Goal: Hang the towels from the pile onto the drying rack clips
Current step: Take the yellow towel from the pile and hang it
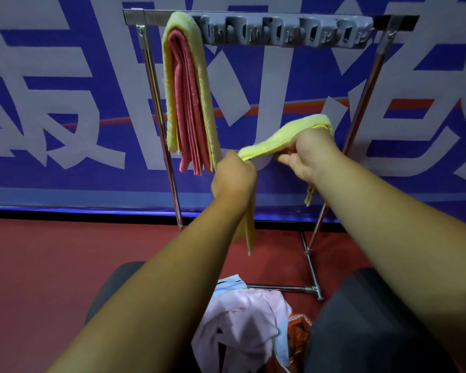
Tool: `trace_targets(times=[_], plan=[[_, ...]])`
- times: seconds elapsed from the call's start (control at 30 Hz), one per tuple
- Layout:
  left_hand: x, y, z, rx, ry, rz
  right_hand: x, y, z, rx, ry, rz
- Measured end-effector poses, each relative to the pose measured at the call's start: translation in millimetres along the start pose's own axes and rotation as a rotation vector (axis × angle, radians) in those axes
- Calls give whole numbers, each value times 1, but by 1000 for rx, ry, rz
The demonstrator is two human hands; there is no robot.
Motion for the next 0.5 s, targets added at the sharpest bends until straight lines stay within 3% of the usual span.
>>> trace_targets(times=[0.13, 0.2, 0.37, 0.47, 0.5], plan=[[-27, 19, -6, 149, 129, -58, -13, 13, -14, -31, 106, 115], [-41, 31, -6, 258, 184, -88, -13, 19, -12, -1, 78, 193], [-64, 58, 3, 531, 279, -205, -9, 34, 10, 328, -59, 330], [-72, 66, 3, 594, 290, -280, -11, 43, 6, 532, -278, 782], [-74, 68, 3, 598, 293, -293, -12, 43, 3, 556, -274, 937]])
Point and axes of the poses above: each hand's wrist, its own z-axis away from the middle knuckle, its own x-axis out of the palm, y = z × x, the point moved 3 cm from there along -z, towards the middle knuckle, and after that the axes turned 10 degrees about -x, right-handed, at the moved point
